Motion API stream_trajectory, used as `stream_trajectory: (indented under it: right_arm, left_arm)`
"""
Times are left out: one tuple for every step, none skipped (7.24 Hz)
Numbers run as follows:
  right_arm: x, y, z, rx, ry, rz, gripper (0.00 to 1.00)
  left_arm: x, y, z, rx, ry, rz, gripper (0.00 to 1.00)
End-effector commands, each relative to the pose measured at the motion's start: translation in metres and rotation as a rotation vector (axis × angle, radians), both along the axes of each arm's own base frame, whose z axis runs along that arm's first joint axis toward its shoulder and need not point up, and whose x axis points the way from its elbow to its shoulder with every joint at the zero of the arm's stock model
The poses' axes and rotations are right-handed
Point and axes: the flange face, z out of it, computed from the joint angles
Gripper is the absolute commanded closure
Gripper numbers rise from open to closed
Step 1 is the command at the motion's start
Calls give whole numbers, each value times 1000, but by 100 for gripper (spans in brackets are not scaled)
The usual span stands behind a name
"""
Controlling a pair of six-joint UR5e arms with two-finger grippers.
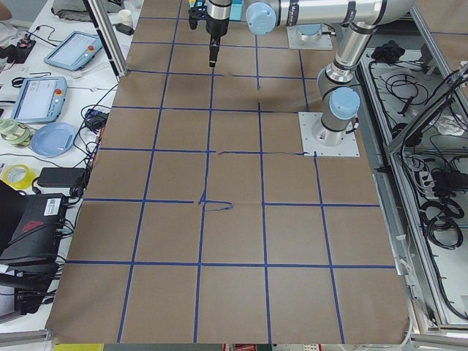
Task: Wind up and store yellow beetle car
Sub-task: 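Carry the car with the right gripper into the light-blue bin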
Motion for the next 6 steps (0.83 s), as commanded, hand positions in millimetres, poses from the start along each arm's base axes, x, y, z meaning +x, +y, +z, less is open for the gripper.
stream_trajectory:
  right_arm:
    - [-78,27,-19,41,2,-63,100]
    - [-106,49,-47,83,26,-79,100]
    - [-128,70,-74,74,41,-43,100]
    - [-134,94,-107,96,29,-59,100]
    - [-136,119,-132,122,10,-86,100]
    - [-138,130,-140,101,22,-98,100]
  left_arm:
    - [1,-1,0,-1,2,0,0]
    - [2,-2,-1,1,2,2,0]
    - [2,-1,-1,1,2,4,0]
    - [2,-1,3,-7,0,2,0]
    - [3,-1,0,1,-1,2,0]
    - [3,-2,0,1,-1,2,0]
